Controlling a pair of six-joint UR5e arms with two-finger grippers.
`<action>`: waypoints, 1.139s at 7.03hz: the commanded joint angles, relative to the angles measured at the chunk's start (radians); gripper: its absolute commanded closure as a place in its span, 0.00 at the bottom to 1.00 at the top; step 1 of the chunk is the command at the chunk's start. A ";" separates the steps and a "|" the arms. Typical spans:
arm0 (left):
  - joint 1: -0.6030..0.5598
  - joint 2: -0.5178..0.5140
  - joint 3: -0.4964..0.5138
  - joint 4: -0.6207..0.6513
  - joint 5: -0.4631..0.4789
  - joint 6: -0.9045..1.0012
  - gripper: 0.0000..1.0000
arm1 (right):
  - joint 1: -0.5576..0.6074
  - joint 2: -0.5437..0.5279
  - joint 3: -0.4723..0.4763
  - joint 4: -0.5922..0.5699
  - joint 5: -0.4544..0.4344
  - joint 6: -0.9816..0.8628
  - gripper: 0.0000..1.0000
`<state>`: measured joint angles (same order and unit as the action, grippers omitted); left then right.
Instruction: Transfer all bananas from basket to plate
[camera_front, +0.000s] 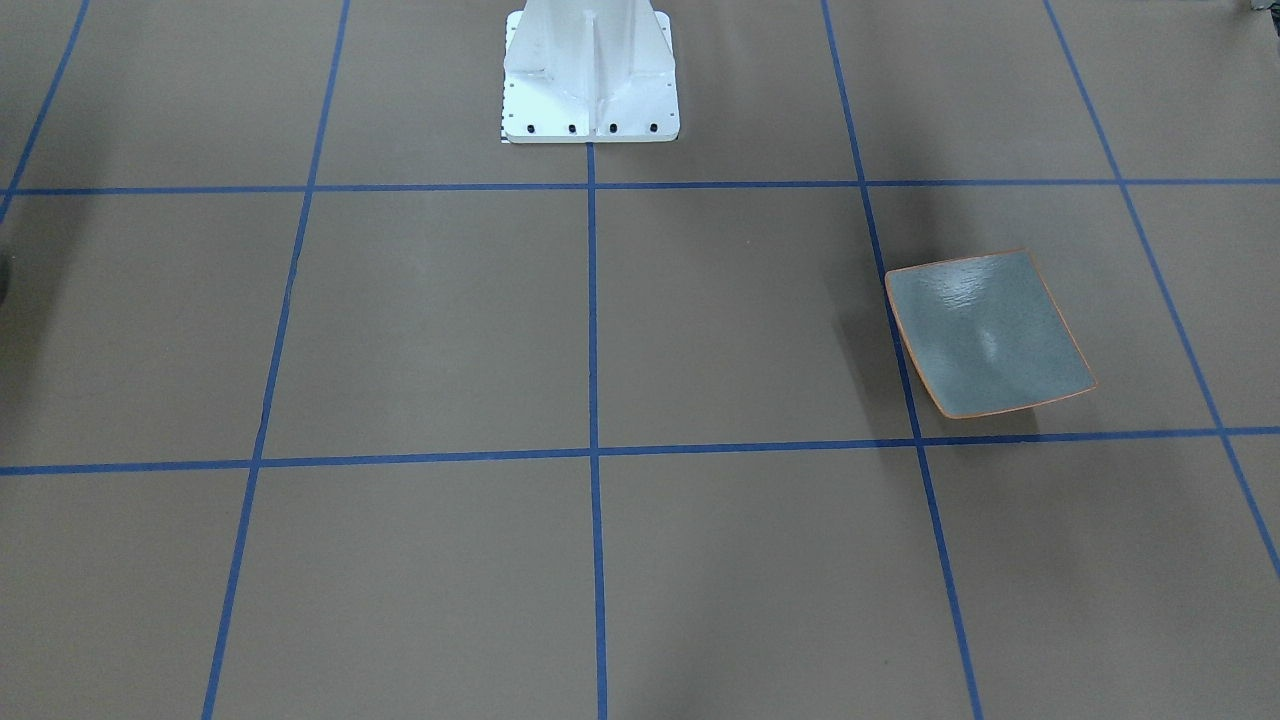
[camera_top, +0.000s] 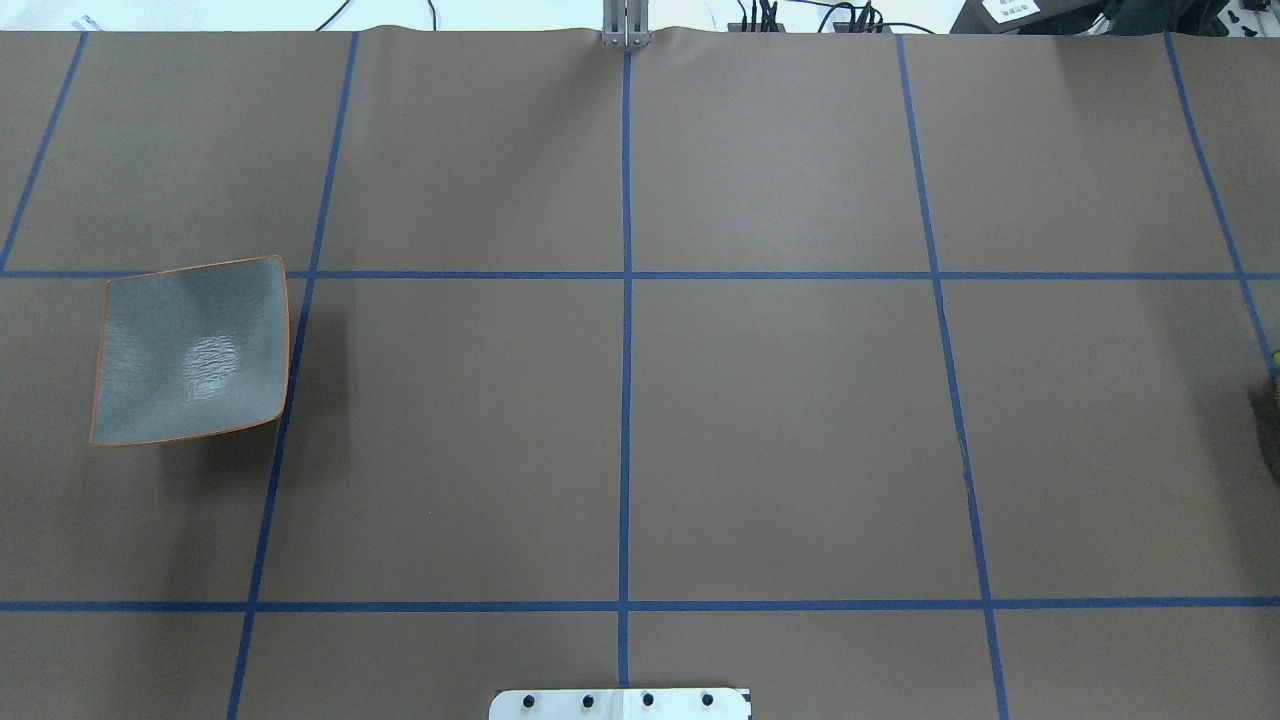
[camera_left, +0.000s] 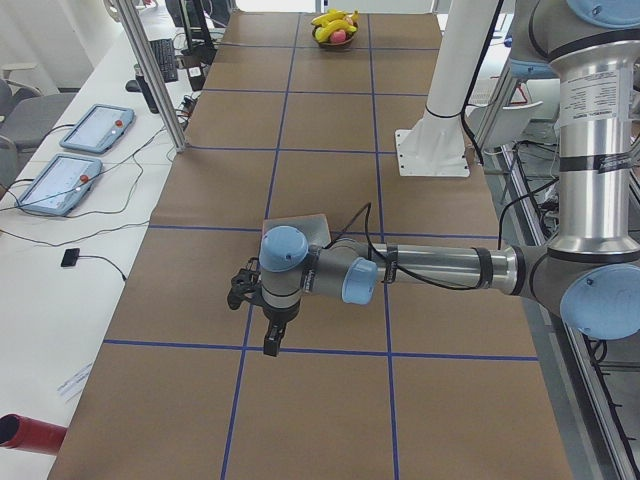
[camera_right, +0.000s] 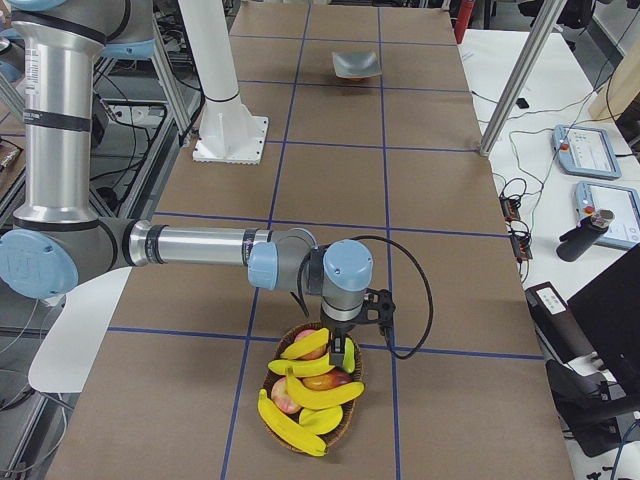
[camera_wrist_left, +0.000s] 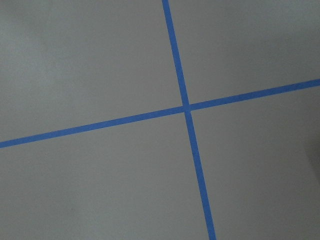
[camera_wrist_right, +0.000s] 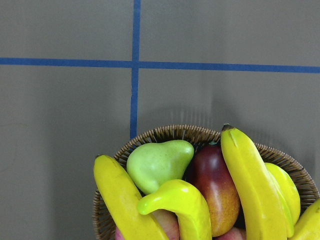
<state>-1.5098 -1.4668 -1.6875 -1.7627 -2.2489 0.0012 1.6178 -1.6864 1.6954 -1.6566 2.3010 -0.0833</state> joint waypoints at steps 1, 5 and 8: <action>0.000 0.002 0.008 -0.001 -0.001 0.000 0.00 | 0.005 -0.007 0.004 0.000 0.018 -0.001 0.00; 0.000 0.003 0.028 -0.001 -0.003 -0.003 0.00 | 0.007 -0.023 0.029 0.012 0.020 -0.001 0.00; 0.002 0.003 0.035 -0.004 -0.008 -0.010 0.00 | 0.007 -0.021 0.039 0.012 0.021 0.017 0.00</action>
<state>-1.5084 -1.4643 -1.6534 -1.7655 -2.2540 -0.0059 1.6245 -1.7099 1.7277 -1.6447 2.3212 -0.0789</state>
